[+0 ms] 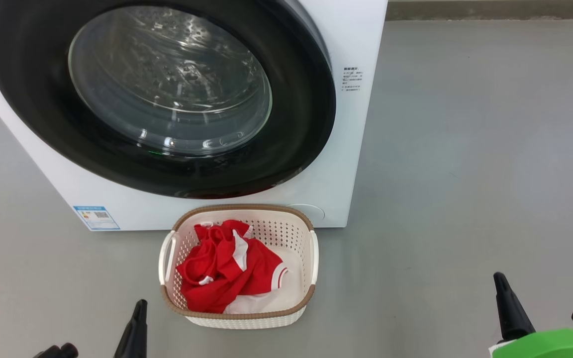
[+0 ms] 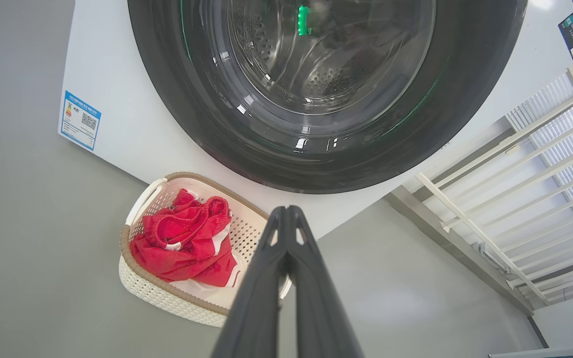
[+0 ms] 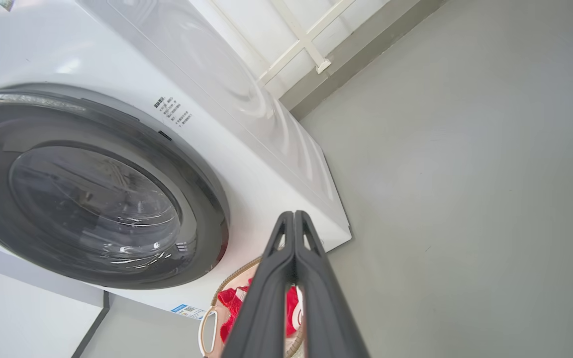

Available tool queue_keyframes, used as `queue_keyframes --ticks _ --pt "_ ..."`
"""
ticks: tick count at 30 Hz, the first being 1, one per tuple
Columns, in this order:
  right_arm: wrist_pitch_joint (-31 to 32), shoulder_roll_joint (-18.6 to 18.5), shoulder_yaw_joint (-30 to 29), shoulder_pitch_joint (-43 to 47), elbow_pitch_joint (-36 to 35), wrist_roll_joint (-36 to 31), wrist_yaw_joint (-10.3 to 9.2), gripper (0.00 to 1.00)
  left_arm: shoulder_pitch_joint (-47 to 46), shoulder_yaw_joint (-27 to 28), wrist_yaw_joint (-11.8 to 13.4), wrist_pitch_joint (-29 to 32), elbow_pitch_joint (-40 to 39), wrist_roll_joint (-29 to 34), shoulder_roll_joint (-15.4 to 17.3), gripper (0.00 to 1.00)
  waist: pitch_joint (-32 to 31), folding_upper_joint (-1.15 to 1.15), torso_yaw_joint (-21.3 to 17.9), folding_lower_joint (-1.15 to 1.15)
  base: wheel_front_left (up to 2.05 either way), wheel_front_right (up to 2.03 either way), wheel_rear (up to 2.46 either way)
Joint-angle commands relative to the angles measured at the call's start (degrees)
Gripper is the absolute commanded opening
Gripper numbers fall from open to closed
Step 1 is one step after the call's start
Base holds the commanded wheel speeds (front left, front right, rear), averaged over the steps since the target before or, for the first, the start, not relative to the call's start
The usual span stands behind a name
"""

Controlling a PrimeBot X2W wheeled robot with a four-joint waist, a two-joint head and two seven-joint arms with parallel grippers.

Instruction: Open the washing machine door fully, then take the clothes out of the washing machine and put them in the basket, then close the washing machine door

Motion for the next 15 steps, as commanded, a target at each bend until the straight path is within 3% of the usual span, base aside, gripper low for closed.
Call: queue_keyframes --ticks 1,15 --pt "0.54 -1.04 0.09 -2.94 -1.45 1.60 -0.02 0.00 -2.50 1.14 -0.16 0.43 -1.25 -1.92 0.92 0.00 -0.05 0.00 -0.01 -0.01 0.00 0.00 0.00" --pt "2.89 -1.15 -0.01 -4.29 -1.53 9.39 -0.03 0.00 -3.33 1.94 -0.20 2.71 -1.26 -10.72 1.06 0.00 -0.50 0.00 -0.05 -0.01 0.00 0.00 0.00"
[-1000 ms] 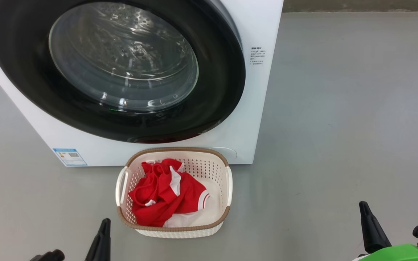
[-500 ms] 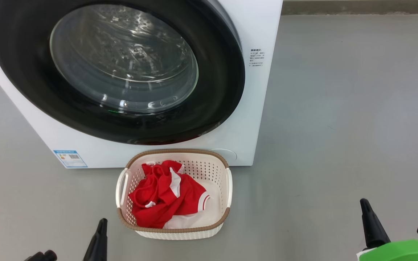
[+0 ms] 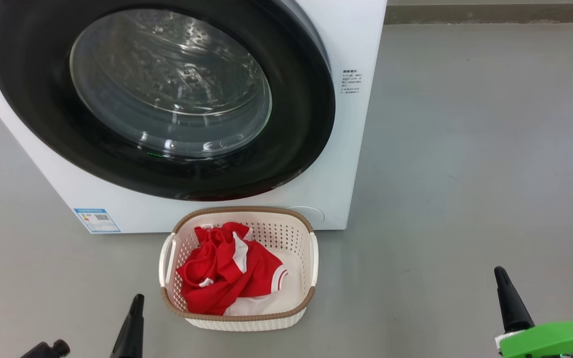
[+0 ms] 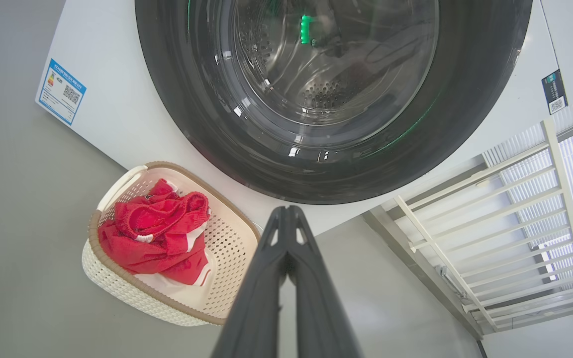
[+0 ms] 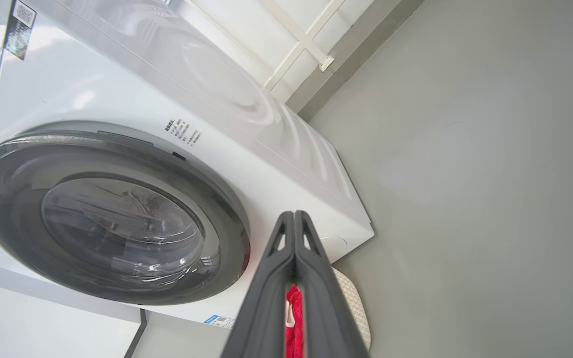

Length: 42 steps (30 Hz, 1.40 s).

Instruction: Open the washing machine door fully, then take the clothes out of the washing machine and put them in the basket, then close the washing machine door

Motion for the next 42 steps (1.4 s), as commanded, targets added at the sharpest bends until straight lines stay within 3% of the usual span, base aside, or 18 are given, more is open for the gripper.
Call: queue_keyframes --ticks 1,42 --pt "0.58 -1.03 0.46 -3.13 -1.52 1.83 -0.03 0.00 -2.22 1.48 -0.20 0.56 -1.26 -1.86 0.91 0.00 -0.06 0.00 -0.01 0.00 0.00 0.00 0.00" --pt "7.55 -1.28 0.06 -7.08 -1.75 24.56 -0.05 0.00 -4.68 4.13 -0.33 7.50 -1.28 -27.37 1.10 0.00 -1.38 0.00 -0.13 0.00 0.00 0.00 0.00"
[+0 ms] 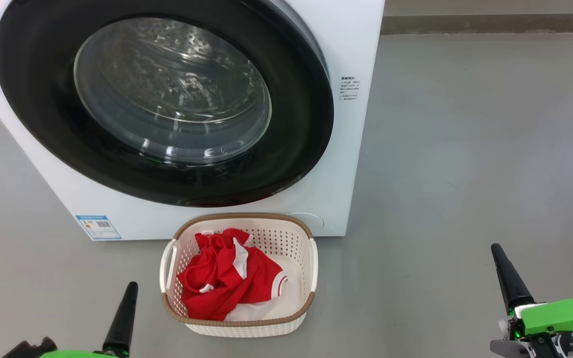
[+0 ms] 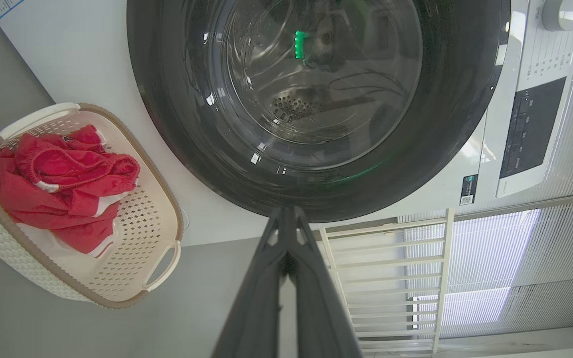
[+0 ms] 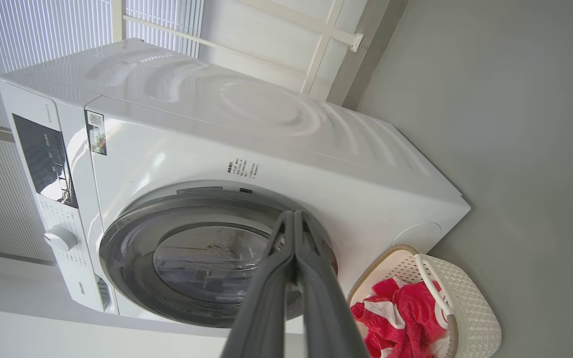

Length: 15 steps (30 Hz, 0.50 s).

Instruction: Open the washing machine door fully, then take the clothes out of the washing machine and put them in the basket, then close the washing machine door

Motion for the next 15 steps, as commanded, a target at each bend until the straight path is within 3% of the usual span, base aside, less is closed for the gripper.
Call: queue_keyframes --ticks 1,15 --pt "0.65 -1.03 0.77 -2.72 -1.60 1.54 -0.04 0.00 -2.43 2.05 -0.33 0.59 -1.27 -1.70 0.93 0.00 -0.04 0.00 0.00 0.00 0.00 0.00 0.00" --pt "3.05 -1.11 0.61 -4.07 -1.68 9.29 -0.04 0.00 -3.28 3.02 -0.37 3.02 -1.27 -10.37 0.95 0.00 -0.49 0.00 -0.04 0.00 0.00 0.00 0.00"
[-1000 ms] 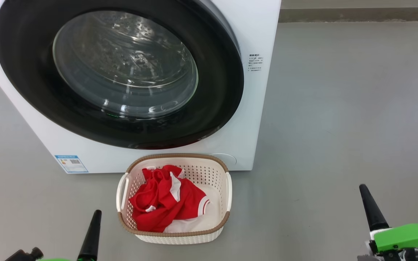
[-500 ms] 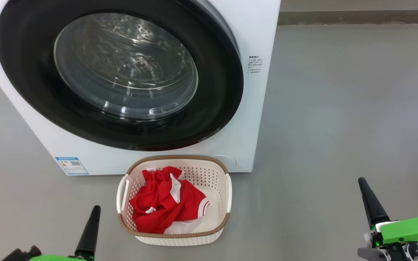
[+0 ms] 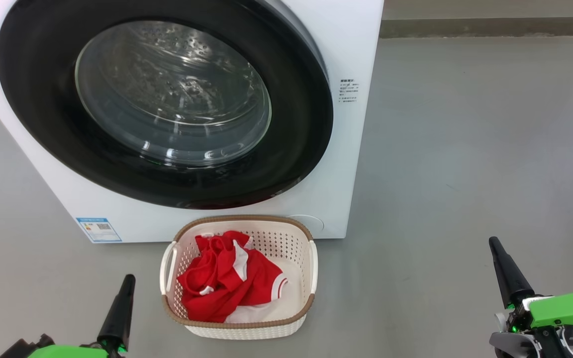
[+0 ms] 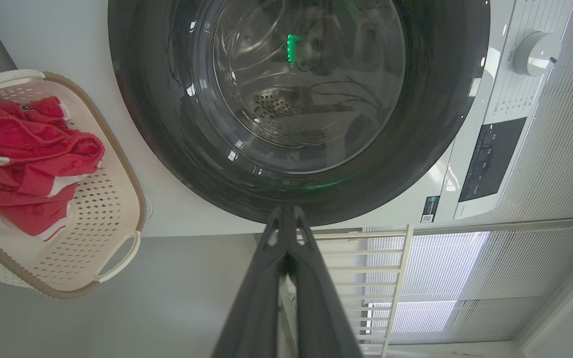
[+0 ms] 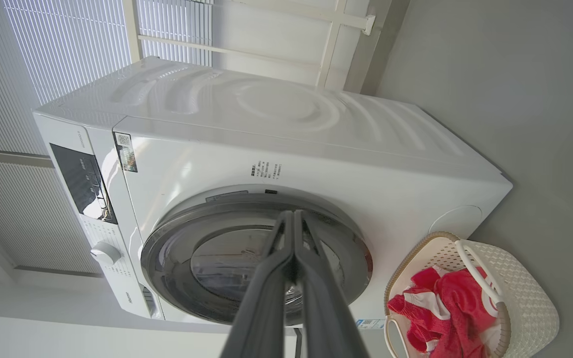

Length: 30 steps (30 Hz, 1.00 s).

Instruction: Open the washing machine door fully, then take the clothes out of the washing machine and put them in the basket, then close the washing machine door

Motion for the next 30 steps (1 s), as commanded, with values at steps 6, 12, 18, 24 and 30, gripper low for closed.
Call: queue_keyframes --ticks 6,12,18,24,30 --pt "0.89 -0.99 0.78 -3.21 -1.68 2.76 -0.03 0.00 -2.39 2.31 -0.38 1.06 -1.27 -3.03 0.92 0.00 -0.12 0.00 -0.01 0.00 0.00 0.00 0.00" --pt "0.91 -0.97 0.74 -3.21 -1.68 2.73 -0.03 0.00 -2.40 2.40 -0.38 1.13 -1.27 -2.95 0.86 0.00 -0.12 0.00 -0.01 0.00 0.00 0.00 0.00" --pt "0.94 -0.95 0.71 -3.22 -1.67 2.71 -0.03 0.00 -2.40 2.48 -0.38 1.20 -1.27 -2.89 0.81 0.00 -0.12 0.00 -0.01 0.00 0.00 0.00 0.00" --pt "0.96 -0.93 0.69 -3.22 -1.67 2.69 -0.03 0.00 -2.41 2.55 -0.38 1.26 -1.27 -2.82 0.75 0.00 -0.12 0.00 -0.01 0.00 0.00 0.00 0.00" --pt "0.98 -0.91 0.66 -3.22 -1.67 2.67 -0.03 0.00 -2.42 2.62 -0.38 1.31 -1.26 -2.76 0.70 0.00 -0.12 0.00 -0.01 0.00 0.00 0.00 0.00"
